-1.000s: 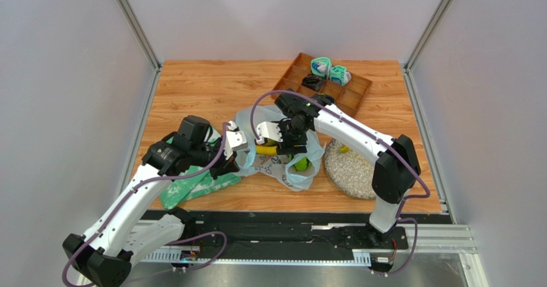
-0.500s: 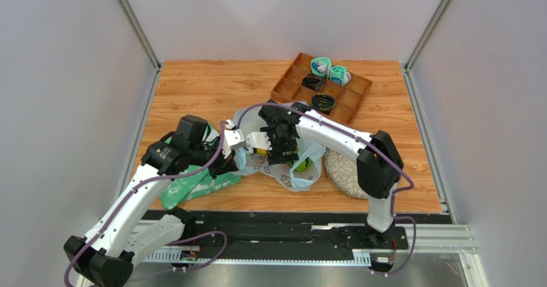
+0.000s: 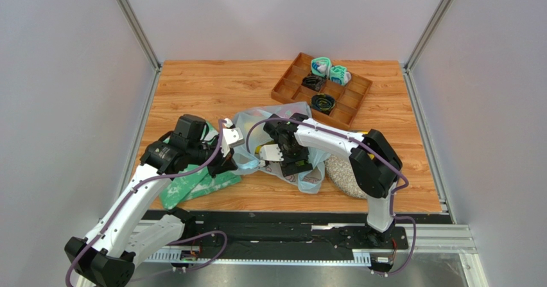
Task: Take the fake fruits out of the plastic bag
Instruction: Take out the fake fruit from the plastic bag, then place the fake fruit on the plate.
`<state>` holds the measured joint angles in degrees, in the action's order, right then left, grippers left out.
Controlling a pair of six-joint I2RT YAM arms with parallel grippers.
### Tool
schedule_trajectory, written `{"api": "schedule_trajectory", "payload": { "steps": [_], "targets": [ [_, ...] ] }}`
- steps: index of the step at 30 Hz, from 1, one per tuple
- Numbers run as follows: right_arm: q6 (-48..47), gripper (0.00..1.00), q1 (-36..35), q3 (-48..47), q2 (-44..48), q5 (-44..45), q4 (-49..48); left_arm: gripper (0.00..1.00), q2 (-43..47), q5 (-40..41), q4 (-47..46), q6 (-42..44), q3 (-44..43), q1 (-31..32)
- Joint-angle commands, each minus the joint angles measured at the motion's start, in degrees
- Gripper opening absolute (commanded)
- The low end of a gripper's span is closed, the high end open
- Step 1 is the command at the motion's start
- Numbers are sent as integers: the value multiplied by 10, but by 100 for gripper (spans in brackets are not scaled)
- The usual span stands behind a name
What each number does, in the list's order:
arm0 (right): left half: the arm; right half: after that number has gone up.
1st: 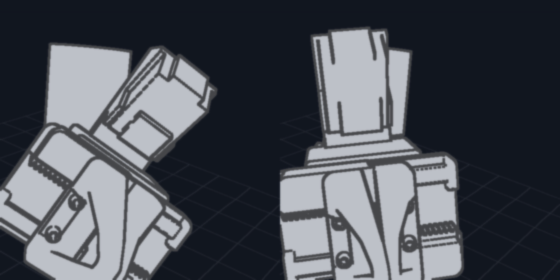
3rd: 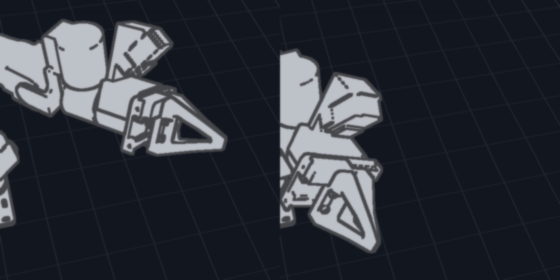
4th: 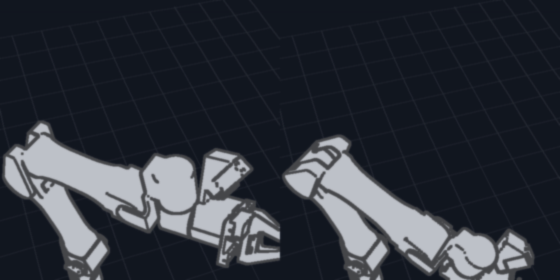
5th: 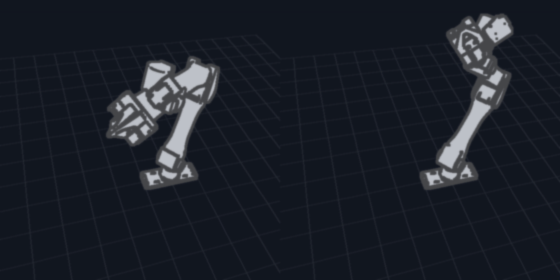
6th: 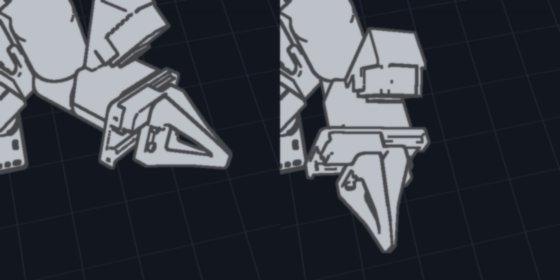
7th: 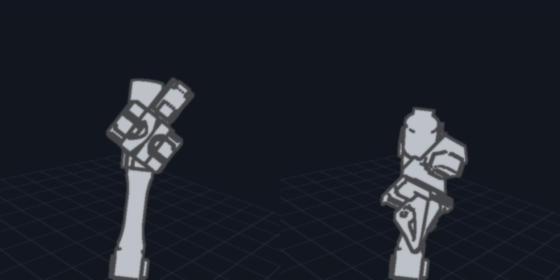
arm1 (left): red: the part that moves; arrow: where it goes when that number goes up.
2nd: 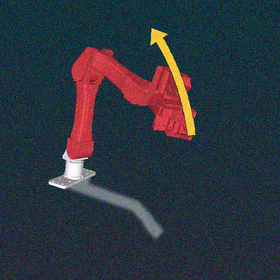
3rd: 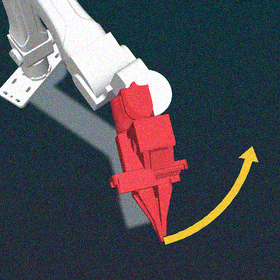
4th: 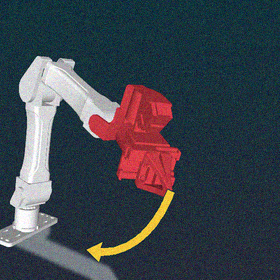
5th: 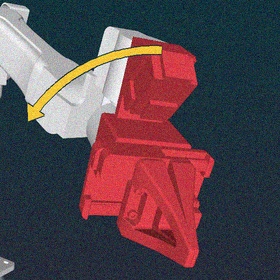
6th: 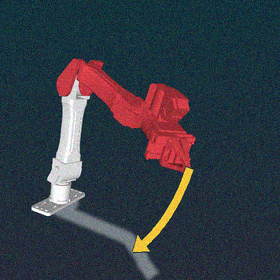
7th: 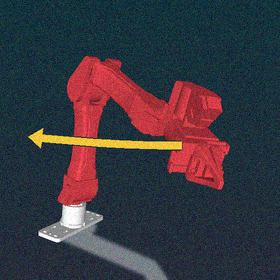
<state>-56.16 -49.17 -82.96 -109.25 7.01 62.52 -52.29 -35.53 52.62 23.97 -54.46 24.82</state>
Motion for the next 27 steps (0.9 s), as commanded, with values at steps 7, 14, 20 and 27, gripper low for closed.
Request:
{"api": "schedule_trajectory", "payload": {
  "steps": [7,14,20,27],
  "targets": [
    [30,59,8,-62,25,14,43,0,8,-15,-16,11,0,-14],
    [79,49,22,-182,165,-260,96,0,9,-14,-30,-7,4,-21],
    [199,47,50,-115,246,-314,-4,0,6,-19,-61,-33,8,-31],
    [259,47,189,-75,307,-269,-36,0,8,-25,-64,-41,4,-37]
  ]
}}
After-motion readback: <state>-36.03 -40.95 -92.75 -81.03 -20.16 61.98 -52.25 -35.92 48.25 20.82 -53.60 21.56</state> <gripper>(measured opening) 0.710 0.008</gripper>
